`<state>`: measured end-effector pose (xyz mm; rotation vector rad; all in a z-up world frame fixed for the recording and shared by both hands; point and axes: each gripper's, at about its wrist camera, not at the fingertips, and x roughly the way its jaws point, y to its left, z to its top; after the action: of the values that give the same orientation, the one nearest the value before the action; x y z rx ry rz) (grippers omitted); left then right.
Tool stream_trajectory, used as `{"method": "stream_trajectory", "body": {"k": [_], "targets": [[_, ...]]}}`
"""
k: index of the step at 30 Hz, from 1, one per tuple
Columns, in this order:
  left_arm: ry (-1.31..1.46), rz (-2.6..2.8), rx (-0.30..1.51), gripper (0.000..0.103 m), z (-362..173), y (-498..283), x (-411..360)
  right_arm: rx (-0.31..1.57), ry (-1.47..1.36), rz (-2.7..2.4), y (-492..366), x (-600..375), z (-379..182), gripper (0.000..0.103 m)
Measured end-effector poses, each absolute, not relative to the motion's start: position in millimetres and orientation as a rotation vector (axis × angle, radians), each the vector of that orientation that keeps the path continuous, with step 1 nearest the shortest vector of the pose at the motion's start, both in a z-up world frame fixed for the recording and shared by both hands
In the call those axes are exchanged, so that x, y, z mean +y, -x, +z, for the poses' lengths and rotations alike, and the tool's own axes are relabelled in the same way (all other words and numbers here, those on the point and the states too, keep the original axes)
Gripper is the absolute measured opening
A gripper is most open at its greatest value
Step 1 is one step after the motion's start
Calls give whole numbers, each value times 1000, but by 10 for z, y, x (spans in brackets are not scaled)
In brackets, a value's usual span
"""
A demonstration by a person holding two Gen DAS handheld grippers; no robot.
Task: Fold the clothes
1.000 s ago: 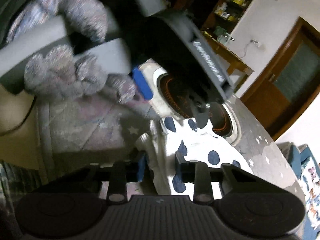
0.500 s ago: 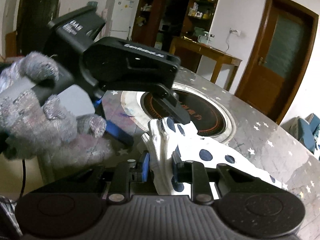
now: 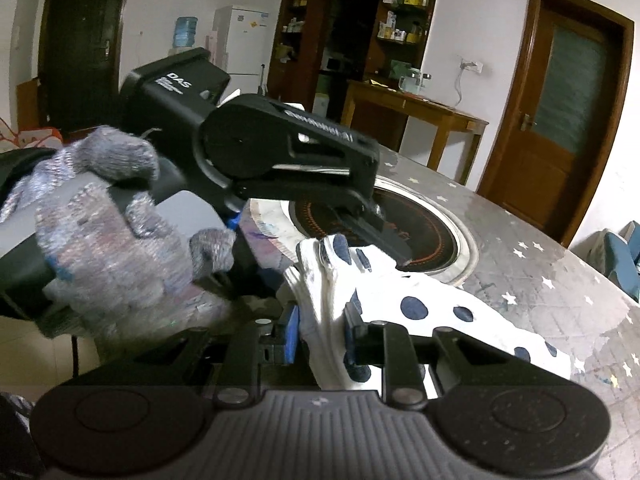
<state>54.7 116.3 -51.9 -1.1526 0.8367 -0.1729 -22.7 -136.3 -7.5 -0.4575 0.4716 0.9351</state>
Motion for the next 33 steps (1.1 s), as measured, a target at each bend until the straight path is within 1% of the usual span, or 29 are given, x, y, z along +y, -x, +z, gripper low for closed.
{"method": "stream_trajectory", "body": {"k": [2, 3, 4, 5, 7, 9, 13, 20, 27, 33], "targets": [[1153, -169, 843, 59, -546, -556, 1180, 473, 460, 944, 230, -1369, -88, 22], [1153, -167, 845, 55, -563, -558, 1188, 480, 461, 948, 228, -1369, -100, 22], [1150, -165, 847, 46, -576, -558, 1195, 487, 461, 952, 226, -1369, -111, 22], [1142, -165, 848, 40, -583, -557, 1198, 494, 462, 957, 224, -1368, -123, 22], [1124, -164, 849, 36, -592, -551, 1202, 508, 462, 965, 218, -1369, -144, 24], [1110, -162, 848, 36, -594, -538, 1205, 528, 438, 974, 189, -1415, -127, 25], [1082, -159, 845, 34, -597, -511, 1212, 567, 369, 971, 93, -1552, -49, 24], [1040, -155, 842, 34, -557, -501, 1156, 596, 282, 819, -390, -1728, 24, 24], [1020, -148, 843, 33, -554, -491, 1148, 670, 269, 681, -1022, -1793, -209, 24], [1013, -146, 848, 33, -562, -534, 1125, 698, 200, 527, -1354, -2193, -301, 24]]}}
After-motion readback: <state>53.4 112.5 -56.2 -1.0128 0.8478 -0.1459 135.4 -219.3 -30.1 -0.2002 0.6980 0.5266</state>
